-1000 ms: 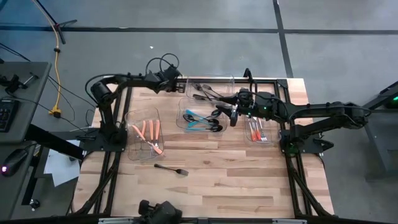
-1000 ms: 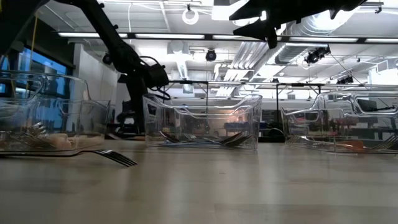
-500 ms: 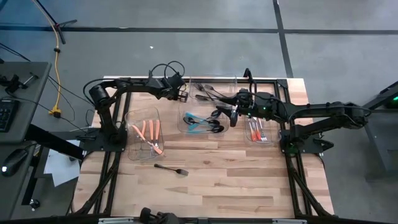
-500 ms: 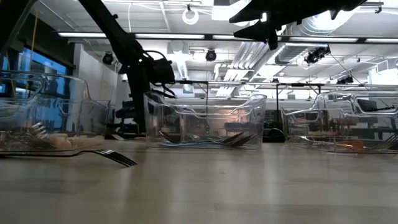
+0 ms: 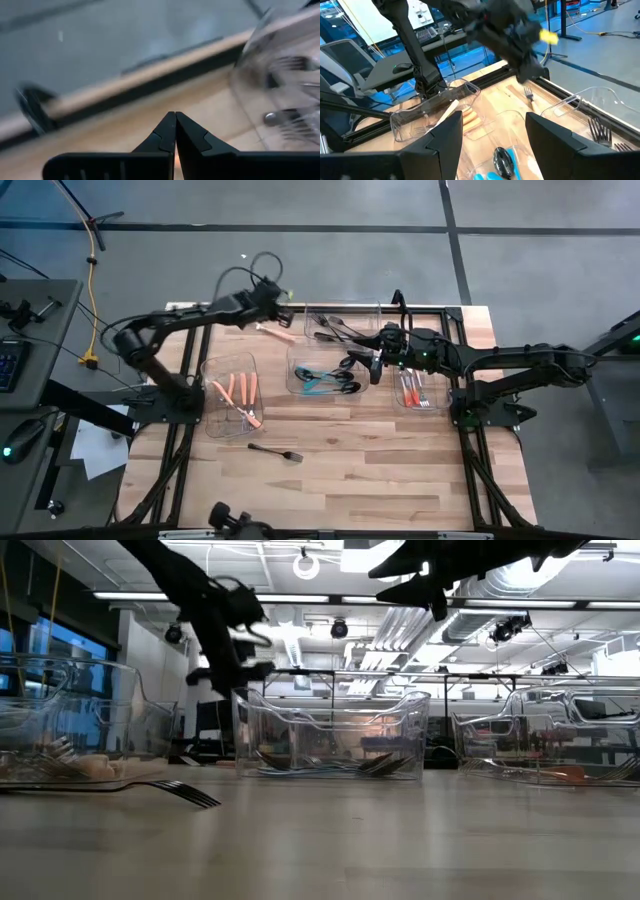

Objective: Sort silverware by color (type)
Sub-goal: Put the light orange fork into the bottom left transparent bin

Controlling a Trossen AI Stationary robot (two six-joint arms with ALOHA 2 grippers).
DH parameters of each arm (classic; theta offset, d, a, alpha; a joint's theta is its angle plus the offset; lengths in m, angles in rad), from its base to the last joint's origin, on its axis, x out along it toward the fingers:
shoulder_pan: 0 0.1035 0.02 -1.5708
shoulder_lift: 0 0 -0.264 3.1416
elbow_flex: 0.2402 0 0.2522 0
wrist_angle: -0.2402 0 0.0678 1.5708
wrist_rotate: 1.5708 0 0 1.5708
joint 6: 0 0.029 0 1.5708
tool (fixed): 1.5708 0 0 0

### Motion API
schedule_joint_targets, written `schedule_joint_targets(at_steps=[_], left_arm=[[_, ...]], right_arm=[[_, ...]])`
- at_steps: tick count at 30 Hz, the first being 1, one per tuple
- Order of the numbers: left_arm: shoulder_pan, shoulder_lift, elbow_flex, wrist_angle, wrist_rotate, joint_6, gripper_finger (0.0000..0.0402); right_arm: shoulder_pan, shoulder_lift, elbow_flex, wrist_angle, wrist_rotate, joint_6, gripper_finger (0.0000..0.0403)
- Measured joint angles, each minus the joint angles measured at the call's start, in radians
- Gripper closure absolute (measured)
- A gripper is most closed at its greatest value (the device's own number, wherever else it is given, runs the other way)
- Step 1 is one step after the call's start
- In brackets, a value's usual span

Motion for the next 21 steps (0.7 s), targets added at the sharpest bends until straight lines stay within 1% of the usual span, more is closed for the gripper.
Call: schedule_joint_targets(at_steps=[4,7,10,13,18,21], left_arm=[[0.028,-0.115,0.001,0.005,0.035,0.208,0.0401],[0.032,-0.189,0.001,-0.033,0.036,0.315,0.0396],[0.032,-0.245,0.001,-0.085,0.037,0.390,0.0381],[0.033,-0.276,0.002,-0.108,0.060,0.440,0.0355],[0.058,-0.281,0.002,-0.110,0.192,0.509,0.0290],[0.071,-0.273,0.002,-0.107,0.230,0.548,0.0248]], right_arm=[[0.000,0.000,0.000,0.000,0.000,-0.016,0.0201],[0.000,0.000,0.000,0.000,0.000,-0.006,0.0201],[0.000,0.000,0.000,0.000,0.000,-0.002,0.0201],[0.000,0.000,0.000,0.000,0.000,-0.027,0.0201],[-0.003,0.000,0.000,0.000,0.000,-0.012,0.0201],[-0.003,0.000,0.000,0.000,0.000,0.010,0.0201]])
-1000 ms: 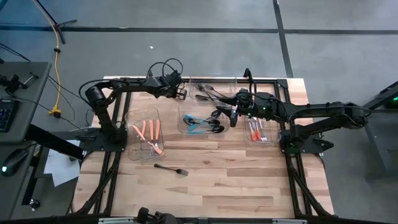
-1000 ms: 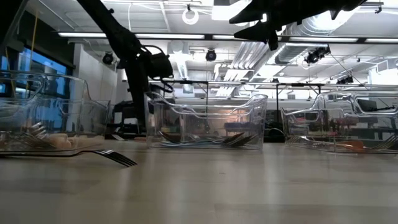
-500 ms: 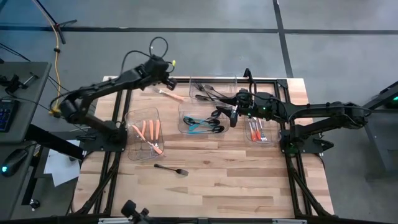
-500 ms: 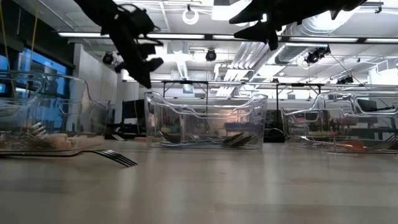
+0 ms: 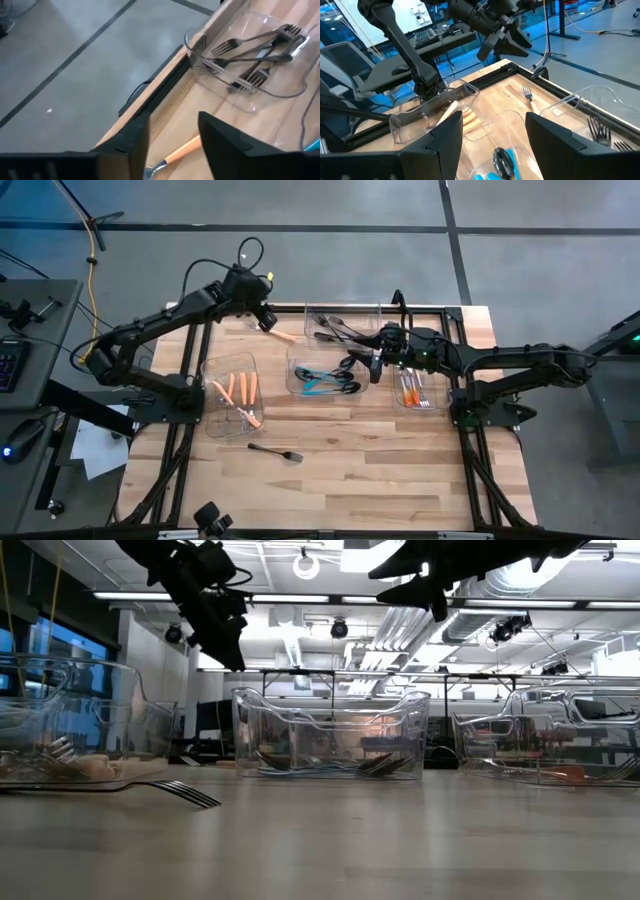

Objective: Sort silverware by color (type)
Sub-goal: Put the light orange fork into the bottom left transparent bin

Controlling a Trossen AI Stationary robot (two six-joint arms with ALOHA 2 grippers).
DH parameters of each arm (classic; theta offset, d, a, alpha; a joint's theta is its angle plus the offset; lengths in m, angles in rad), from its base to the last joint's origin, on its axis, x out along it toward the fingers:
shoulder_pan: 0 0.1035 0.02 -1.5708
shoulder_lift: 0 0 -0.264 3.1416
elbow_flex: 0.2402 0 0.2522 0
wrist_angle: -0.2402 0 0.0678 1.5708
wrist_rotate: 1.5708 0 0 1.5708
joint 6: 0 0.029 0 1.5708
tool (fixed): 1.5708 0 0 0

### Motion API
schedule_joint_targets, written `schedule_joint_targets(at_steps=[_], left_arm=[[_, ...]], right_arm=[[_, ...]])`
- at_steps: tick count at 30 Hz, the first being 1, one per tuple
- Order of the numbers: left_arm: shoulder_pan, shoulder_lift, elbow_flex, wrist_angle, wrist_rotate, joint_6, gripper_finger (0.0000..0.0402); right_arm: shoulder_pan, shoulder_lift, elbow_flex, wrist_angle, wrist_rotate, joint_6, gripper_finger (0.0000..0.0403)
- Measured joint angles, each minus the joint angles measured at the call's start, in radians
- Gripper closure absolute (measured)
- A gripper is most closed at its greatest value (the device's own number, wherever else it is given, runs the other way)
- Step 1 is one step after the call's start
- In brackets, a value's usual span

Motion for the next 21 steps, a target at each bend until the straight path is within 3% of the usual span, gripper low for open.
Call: schedule_joint_targets(at_steps=[6,12,17,21], left_arm=[[0.043,0.002,0.000,0.062,0.101,0.033,0.0185],[0.089,0.024,0.002,0.082,0.205,0.067,0.0167],[0.120,0.151,0.074,-0.030,0.308,0.098,0.0169],[0.117,0.288,0.133,-0.074,0.323,0.217,0.0169]], right_arm=[[-0.004,0.000,0.000,0.000,0.026,0.000,0.0201],[-0.004,0.000,0.000,0.000,0.110,0.044,0.0201],[-0.004,0.000,0.000,0.000,0.154,-0.013,0.0201],[-0.004,0.000,0.000,0.000,0.194,-0.022,0.0201]])
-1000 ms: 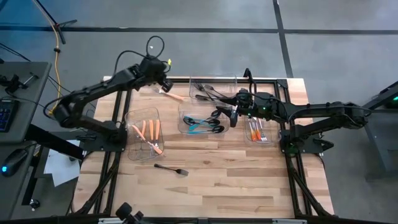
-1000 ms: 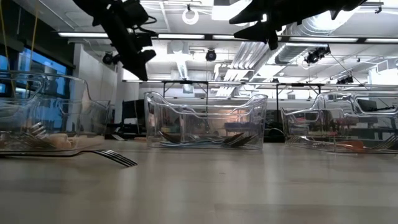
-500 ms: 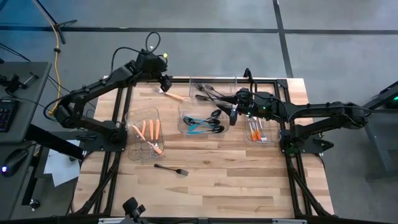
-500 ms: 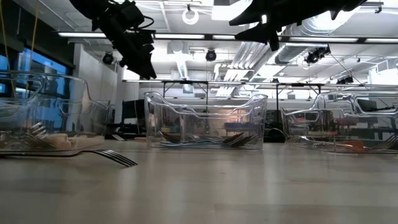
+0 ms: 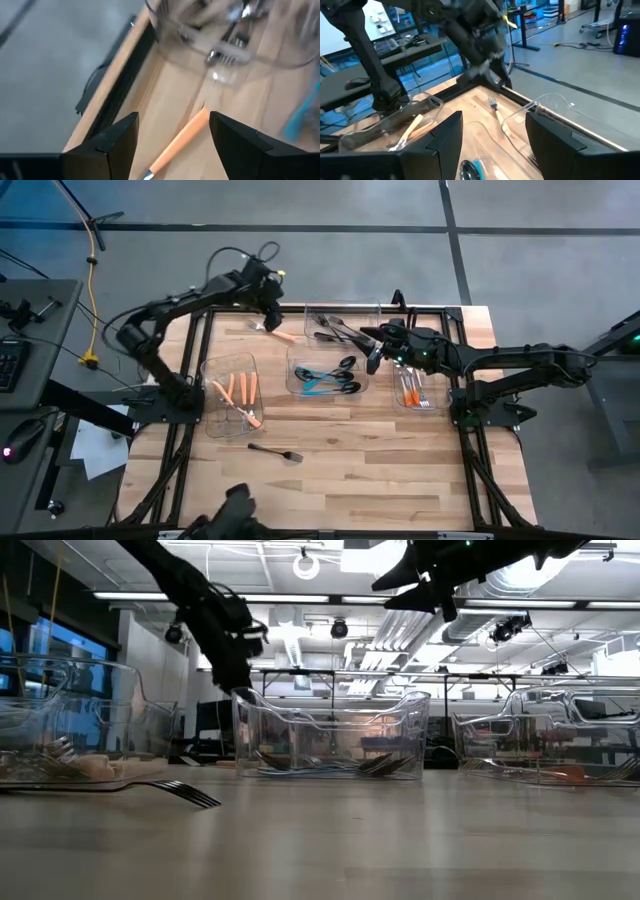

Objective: Sort silverware by color (type)
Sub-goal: Put the light orange fork into the bottom left transparent bin

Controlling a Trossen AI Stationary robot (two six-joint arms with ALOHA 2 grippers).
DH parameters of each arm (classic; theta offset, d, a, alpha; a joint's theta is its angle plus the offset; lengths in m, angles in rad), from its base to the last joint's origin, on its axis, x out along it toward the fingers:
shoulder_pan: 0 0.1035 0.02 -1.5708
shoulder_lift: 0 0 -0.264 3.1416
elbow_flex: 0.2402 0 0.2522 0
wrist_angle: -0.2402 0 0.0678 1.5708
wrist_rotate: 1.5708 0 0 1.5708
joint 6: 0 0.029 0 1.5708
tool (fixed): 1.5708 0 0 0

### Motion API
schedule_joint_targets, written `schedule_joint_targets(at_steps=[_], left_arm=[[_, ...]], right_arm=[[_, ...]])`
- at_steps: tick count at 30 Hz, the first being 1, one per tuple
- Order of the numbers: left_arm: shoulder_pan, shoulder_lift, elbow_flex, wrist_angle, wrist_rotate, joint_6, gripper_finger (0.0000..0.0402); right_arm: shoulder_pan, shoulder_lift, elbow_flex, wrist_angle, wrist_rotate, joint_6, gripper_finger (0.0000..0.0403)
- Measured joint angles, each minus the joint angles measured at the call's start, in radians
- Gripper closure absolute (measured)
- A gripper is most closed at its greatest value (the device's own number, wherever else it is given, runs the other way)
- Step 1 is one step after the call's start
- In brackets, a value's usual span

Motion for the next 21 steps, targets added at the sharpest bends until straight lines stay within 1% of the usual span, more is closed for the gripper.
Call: schedule_joint_targets(at_steps=[5,7,10,13,15,18,21], left_arm=[[-0.007,0.142,0.042,-0.081,0.024,0.180,0.0171],[-0.010,0.179,0.043,-0.111,0.048,0.255,0.0172],[-0.020,0.225,0.043,-0.140,0.044,0.332,0.0172],[-0.029,0.252,0.042,-0.142,0.040,0.382,0.0172],[-0.034,0.264,0.042,-0.128,0.020,0.413,0.0172],[-0.040,0.286,0.042,-0.097,-0.031,0.429,0.0172],[-0.041,0.309,0.042,-0.096,-0.035,0.449,0.0172]], right_arm=[[0.000,0.000,0.000,-0.001,0.010,-0.004,0.0201],[0.000,0.000,0.000,-0.001,0.010,-0.004,0.0201],[0.000,0.000,0.000,-0.001,0.010,-0.004,0.0201],[0.000,0.000,0.000,-0.003,0.011,-0.004,0.0201],[0.000,0.000,0.000,-0.005,0.024,-0.005,0.0201],[0.000,0.000,0.000,-0.008,0.042,-0.005,0.0201],[0.000,0.000,0.000,-0.009,0.043,-0.005,0.0201]])
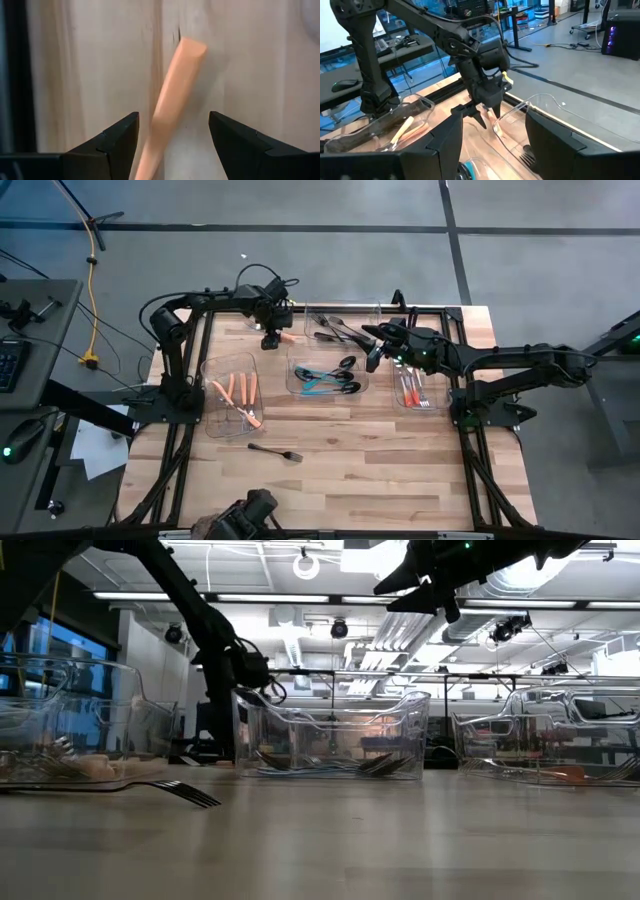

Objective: Sort silverware by color (type)
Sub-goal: Put the light orange fork into the bottom left transparent bin

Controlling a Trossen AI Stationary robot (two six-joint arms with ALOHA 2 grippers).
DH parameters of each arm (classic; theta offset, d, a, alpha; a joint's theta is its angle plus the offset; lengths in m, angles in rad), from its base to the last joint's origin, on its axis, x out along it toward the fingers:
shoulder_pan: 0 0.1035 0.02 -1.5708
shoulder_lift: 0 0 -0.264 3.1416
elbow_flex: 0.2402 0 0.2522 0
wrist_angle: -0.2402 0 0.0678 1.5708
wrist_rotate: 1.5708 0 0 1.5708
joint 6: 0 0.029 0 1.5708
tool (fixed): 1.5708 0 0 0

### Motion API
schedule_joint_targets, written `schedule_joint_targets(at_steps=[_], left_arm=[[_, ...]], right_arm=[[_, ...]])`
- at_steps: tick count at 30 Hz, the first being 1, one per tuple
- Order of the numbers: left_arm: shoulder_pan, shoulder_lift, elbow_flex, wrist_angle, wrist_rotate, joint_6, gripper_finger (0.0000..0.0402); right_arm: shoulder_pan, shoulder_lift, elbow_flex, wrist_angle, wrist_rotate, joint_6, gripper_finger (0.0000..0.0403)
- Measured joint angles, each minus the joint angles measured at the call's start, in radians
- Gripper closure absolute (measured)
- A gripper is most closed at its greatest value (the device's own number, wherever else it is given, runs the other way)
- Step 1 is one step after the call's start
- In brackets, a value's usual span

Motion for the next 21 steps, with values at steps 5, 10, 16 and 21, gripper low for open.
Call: schedule_joint_targets(at_steps=[5,10,16,21], left_arm=[[-0.006,0.031,0.000,0.002,-0.008,0.003,0.0172],[-0.007,0.041,0.003,0.003,-0.009,-0.003,0.0200],[-0.008,0.043,0.003,-0.001,-0.030,-0.006,0.0307],[-0.008,0.044,0.002,-0.001,-0.034,-0.027,0.0368]], right_arm=[[0.000,0.000,0.000,-0.007,0.000,0.000,0.0201],[0.000,0.000,0.000,-0.007,0.000,0.000,0.0201],[0.000,0.000,0.000,-0.007,0.000,0.000,0.0201],[0.000,0.000,0.000,-0.007,0.000,0.000,0.0201]])
